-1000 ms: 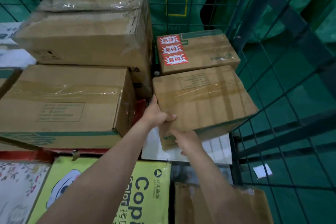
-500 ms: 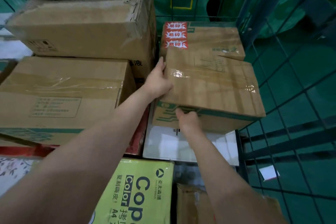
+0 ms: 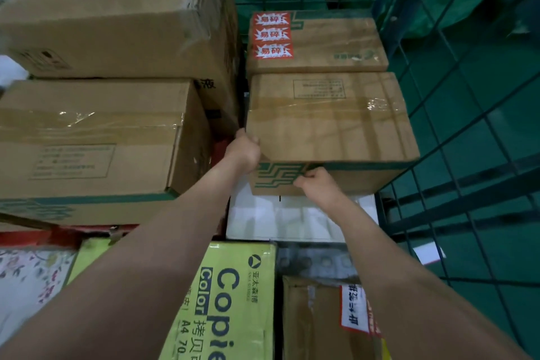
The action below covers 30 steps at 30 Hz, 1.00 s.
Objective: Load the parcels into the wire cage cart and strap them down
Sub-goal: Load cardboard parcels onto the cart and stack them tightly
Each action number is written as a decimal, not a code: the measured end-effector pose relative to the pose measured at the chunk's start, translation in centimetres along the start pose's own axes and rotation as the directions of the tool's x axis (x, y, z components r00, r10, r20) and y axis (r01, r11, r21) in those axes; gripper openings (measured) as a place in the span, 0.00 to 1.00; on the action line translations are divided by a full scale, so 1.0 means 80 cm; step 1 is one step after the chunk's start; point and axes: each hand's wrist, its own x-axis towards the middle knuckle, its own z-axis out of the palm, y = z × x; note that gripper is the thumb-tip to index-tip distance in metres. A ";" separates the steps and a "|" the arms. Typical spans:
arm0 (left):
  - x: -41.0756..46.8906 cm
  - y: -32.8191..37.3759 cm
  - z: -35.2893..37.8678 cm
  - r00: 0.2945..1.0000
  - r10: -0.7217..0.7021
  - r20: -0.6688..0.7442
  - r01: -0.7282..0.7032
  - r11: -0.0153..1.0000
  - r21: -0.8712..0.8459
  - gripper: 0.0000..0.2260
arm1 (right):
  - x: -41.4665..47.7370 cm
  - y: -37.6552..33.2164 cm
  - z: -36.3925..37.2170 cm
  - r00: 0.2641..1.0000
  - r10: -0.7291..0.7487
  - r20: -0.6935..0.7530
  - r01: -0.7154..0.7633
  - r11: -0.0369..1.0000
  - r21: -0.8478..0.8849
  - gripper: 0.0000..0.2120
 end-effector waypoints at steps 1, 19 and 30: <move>-0.007 -0.007 0.001 1.000 -0.019 0.006 0.019 1.000 -0.001 0.22 | -0.004 0.004 -0.005 1.000 -0.008 -0.018 0.007 1.000 -0.020 0.16; -0.206 -0.079 0.038 0.740 -0.323 0.590 0.389 0.921 0.016 0.29 | -0.135 0.073 -0.076 0.989 0.145 -0.038 -0.149 0.939 -0.309 0.19; -0.267 -0.092 0.054 0.708 -0.428 0.562 0.311 0.903 0.296 0.30 | -0.181 0.142 -0.090 0.900 0.435 0.001 -0.426 0.883 -0.198 0.65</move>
